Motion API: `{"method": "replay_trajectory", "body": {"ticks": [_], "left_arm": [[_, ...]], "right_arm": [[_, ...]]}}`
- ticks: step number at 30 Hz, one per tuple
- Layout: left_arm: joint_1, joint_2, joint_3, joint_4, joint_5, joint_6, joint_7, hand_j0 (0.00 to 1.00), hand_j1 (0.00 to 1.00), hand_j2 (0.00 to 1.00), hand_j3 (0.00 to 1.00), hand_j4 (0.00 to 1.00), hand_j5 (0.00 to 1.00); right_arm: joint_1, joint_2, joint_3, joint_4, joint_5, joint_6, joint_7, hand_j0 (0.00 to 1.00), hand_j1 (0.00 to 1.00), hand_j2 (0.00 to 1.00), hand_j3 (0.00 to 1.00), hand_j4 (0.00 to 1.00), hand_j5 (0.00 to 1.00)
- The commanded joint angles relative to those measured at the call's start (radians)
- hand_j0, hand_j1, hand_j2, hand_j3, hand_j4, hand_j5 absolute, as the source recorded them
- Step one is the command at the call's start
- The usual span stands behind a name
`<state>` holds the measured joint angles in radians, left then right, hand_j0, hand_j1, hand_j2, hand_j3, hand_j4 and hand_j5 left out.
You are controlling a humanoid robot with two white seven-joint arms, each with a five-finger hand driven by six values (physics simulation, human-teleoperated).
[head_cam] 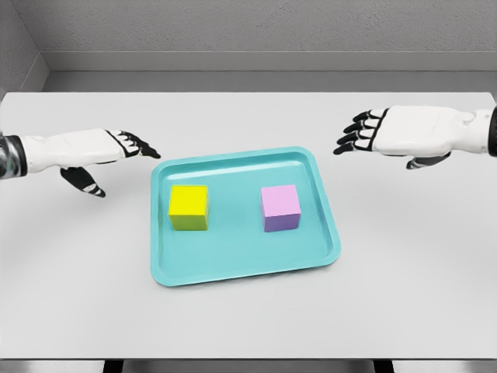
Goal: Push two cubes
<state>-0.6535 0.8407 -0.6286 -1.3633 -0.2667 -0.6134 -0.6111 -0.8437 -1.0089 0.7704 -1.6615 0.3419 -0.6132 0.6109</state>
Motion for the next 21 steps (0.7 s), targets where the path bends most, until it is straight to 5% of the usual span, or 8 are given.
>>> {"method": "replay_trajectory", "body": {"ticks": [1,3,6,7,8,9,14,21], "left_arm": [[0.0,-0.006,0.001,0.003,-0.003,0.003,0.0,1.0,1.0,1.0,1.0,1.0,1.0],[0.0,-0.006,0.001,0.004,-0.003,0.003,0.0,0.97,0.97,0.97,0.97,0.97,0.97],[-0.002,0.0,-0.003,-0.005,0.0,0.003,0.0,0.63,0.63,0.63,0.63,0.63,0.63],[-0.015,0.003,-0.014,-0.008,-0.002,0.003,0.0,0.54,0.54,0.54,0.54,0.54,0.54],[-0.044,0.006,-0.075,-0.055,-0.002,0.003,0.0,0.46,0.46,0.46,0.46,0.46,0.46],[-0.061,0.008,-0.144,-0.092,-0.008,0.003,0.0,0.44,0.44,0.44,0.44,0.44,0.44],[-0.078,-0.002,-0.169,-0.025,-0.025,0.003,0.0,0.45,0.45,0.45,0.45,0.45,0.45],[-0.081,0.002,-0.201,-0.097,-0.031,0.003,0.0,0.44,0.44,0.44,0.44,0.44,0.44]], "right_arm": [[0.0,0.003,0.003,-0.004,-0.003,0.002,0.0,1.0,1.0,1.0,1.0,1.0,1.0],[0.0,0.009,0.012,-0.001,-0.012,0.002,0.0,1.0,1.0,1.0,1.0,1.0,1.0],[-0.008,0.007,0.043,-0.001,-0.009,0.002,0.0,1.0,1.0,1.0,1.0,1.0,1.0],[-0.008,-0.002,0.056,-0.003,-0.008,0.002,0.0,0.47,0.47,0.47,0.47,0.47,0.47],[-0.008,0.0,0.089,-0.004,-0.009,0.002,0.0,0.16,0.16,0.16,0.16,0.16,0.16],[-0.008,0.003,0.139,-0.012,-0.009,0.002,0.0,0.0,0.0,0.0,0.0,0.0,0.0],[-0.009,0.032,0.21,-0.014,-0.004,0.002,0.0,0.0,0.0,0.0,0.0,0.0,0.0],[-0.011,0.09,0.267,-0.01,0.037,0.002,0.0,0.0,0.0,0.0,0.0,0.0,0.0]]}}
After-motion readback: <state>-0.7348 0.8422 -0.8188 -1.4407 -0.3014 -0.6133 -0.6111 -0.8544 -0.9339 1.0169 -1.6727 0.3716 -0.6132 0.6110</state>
